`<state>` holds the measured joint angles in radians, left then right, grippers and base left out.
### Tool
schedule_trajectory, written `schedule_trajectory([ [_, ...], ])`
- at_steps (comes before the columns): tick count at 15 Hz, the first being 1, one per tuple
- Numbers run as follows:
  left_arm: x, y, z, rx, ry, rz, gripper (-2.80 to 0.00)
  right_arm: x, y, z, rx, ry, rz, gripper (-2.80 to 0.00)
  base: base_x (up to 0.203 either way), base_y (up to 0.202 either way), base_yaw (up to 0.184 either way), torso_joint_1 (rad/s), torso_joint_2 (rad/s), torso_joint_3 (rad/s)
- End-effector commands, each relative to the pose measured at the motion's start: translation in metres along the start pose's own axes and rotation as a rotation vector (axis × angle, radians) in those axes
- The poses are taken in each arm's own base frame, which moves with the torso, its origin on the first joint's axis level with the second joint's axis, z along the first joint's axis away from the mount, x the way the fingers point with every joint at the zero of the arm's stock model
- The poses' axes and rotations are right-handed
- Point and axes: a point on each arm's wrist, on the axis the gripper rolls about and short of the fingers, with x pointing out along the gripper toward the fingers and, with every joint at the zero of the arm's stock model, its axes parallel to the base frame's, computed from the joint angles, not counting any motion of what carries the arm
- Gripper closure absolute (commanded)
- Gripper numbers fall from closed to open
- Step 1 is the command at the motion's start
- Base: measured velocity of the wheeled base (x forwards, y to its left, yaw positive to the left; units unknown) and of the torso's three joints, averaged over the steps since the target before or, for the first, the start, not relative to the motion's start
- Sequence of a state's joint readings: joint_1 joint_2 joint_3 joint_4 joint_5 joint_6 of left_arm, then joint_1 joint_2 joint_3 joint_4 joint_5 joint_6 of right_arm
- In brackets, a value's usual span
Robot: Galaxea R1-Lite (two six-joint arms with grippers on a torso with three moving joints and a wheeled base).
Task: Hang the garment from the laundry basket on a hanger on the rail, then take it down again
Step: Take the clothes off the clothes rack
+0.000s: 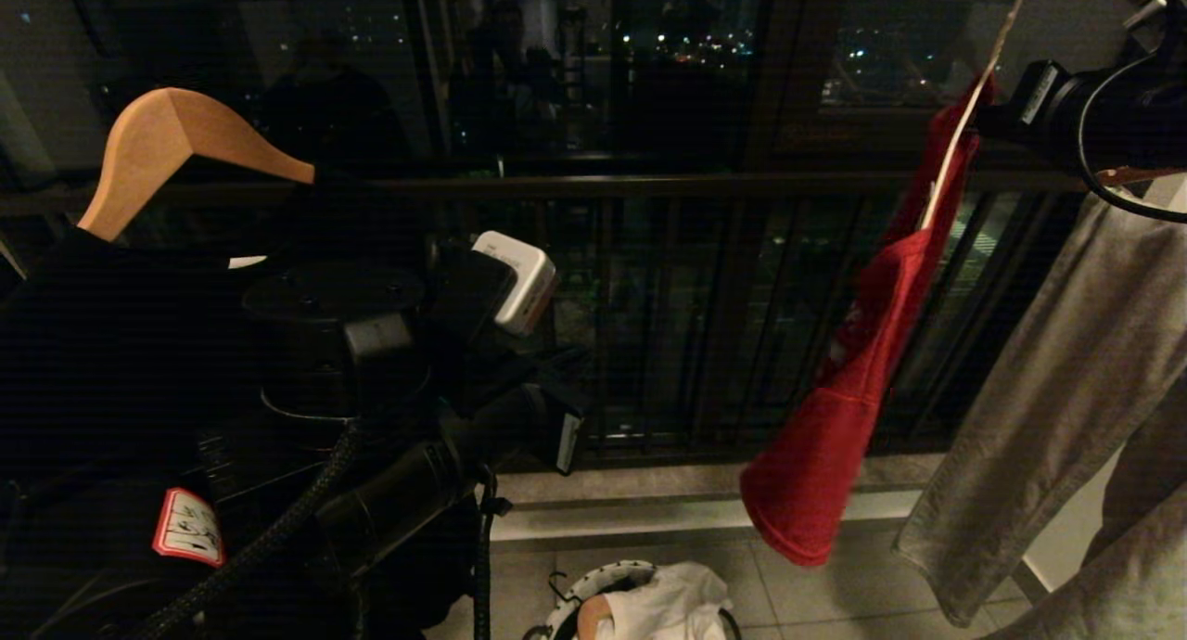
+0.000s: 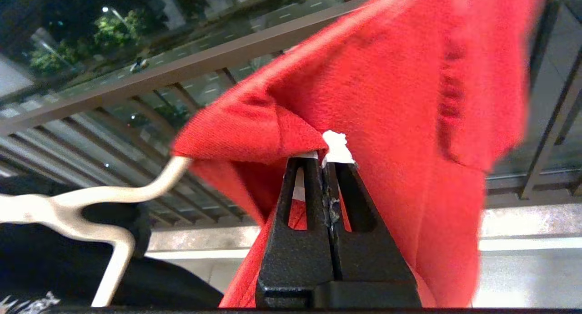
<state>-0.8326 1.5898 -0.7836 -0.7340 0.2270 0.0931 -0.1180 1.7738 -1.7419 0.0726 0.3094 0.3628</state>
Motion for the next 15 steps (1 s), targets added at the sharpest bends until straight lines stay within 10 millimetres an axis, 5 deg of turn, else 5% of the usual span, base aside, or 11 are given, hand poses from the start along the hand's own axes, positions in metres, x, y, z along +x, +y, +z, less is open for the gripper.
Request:
schedule_trajectory([
  [1,0.0,-0.001,-0.001,0.001,0.0,0.0,0.0,0.009,-0.011,-0.005,0.014,0.02,-0.021,0.0,0.0,0.0,0.0,0.0,0.0,0.0],
  [15,-0.001,-0.002,0.0,0.0,-0.017,-0.003,0.0,0.027,-0.011,0.015,-0.002,-0.033,-0.006,0.0,0.0,0.0,0.0,0.0,0.0,0.0],
])
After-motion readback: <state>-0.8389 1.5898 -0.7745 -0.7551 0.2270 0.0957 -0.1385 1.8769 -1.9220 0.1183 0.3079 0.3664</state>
